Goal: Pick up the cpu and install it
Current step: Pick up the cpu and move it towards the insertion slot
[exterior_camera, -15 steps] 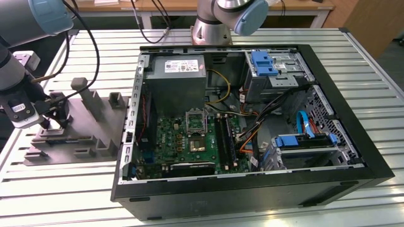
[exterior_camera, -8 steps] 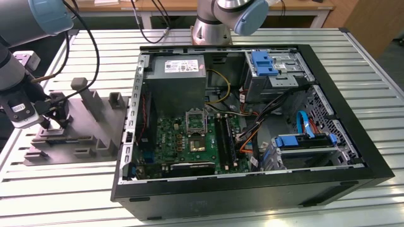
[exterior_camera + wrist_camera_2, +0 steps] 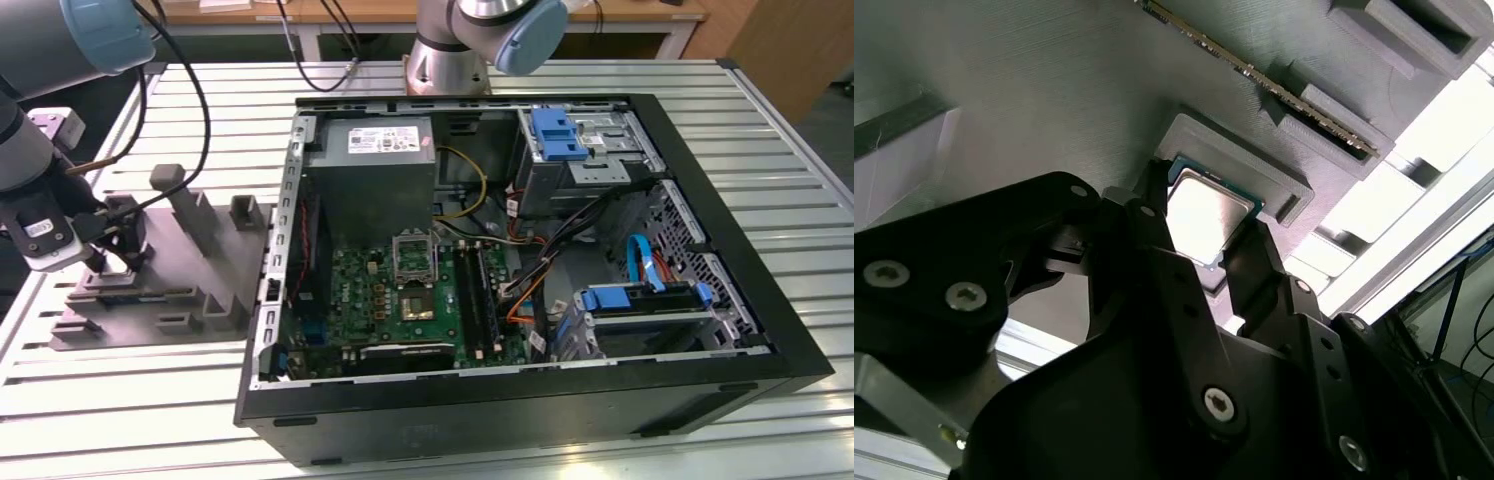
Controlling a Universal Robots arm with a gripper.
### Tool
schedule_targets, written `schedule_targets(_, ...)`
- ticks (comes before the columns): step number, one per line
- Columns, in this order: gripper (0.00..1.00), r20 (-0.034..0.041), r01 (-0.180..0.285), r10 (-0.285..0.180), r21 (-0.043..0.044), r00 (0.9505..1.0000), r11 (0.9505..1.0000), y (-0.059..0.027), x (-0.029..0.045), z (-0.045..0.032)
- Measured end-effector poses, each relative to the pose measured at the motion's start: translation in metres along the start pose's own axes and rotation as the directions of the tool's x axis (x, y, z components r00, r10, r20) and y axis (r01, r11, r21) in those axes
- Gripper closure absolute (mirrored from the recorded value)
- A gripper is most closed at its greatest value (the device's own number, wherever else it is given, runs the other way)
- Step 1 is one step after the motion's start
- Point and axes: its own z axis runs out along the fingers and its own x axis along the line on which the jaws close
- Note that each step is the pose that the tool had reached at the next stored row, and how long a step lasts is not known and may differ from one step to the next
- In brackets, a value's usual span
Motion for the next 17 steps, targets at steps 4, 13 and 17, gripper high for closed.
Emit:
schedule_targets(4,0.52,0.0001,0.0,0.0,-0.0001,1.0,1.0,0.0,0.0,0.0)
schedule_targets(13,0.46,0.0001,0.0,0.0,0.0,1.0,1.0,0.0001,0.0,-0.001)
schedule_targets(17,0.46,0.0001,0.0,0.0,-0.0001,1.0,1.0,0.0001,0.0,-0.0014)
